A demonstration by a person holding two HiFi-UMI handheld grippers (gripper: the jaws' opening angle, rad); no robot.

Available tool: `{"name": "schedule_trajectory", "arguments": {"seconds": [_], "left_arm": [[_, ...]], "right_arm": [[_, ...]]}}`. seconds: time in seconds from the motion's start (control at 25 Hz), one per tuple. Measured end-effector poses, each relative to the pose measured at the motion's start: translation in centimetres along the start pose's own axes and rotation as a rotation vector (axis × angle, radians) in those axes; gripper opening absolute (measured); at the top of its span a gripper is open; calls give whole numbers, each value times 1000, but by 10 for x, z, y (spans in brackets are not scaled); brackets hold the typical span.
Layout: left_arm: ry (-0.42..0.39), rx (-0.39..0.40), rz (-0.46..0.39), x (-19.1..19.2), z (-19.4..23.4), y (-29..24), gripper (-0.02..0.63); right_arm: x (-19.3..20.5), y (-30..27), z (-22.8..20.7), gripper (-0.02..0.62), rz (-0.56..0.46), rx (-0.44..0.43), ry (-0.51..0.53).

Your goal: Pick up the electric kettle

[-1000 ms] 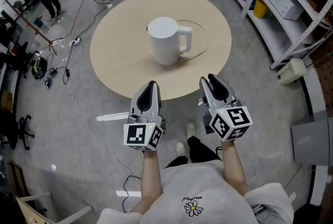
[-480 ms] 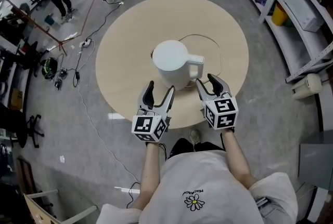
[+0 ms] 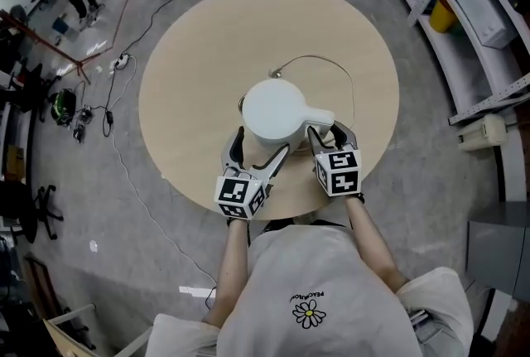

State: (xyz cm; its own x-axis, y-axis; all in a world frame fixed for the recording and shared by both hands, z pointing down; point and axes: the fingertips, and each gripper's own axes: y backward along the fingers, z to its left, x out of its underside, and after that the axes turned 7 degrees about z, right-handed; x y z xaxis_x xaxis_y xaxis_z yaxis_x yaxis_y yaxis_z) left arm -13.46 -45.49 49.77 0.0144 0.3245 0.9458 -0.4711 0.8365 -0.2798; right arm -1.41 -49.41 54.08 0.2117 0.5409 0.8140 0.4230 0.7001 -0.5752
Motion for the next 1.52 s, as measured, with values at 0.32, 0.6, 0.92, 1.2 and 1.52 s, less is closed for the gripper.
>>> {"name": "schedule_trajectory", "arguments": {"seconds": [0.32, 0.6, 0.92, 1.2, 1.52], "left_arm": [[-29, 83, -15, -4, -1, -21, 516], [-33, 105, -30, -3, -4, -26, 529], [-47, 92, -25, -2, 2, -23, 526], [-30, 101, -28, -27, 2, -23, 520], [-77, 100, -107, -129, -5, -13, 520]], "right_arm": [[6, -24, -11, 118, 23, 99, -25], [9, -26, -17, 112, 21, 135, 3], [8, -28, -11, 112, 24, 136, 29], [-15, -16, -11, 114, -26, 130, 39], [-111, 27, -12, 115, -168, 116, 45]]}}
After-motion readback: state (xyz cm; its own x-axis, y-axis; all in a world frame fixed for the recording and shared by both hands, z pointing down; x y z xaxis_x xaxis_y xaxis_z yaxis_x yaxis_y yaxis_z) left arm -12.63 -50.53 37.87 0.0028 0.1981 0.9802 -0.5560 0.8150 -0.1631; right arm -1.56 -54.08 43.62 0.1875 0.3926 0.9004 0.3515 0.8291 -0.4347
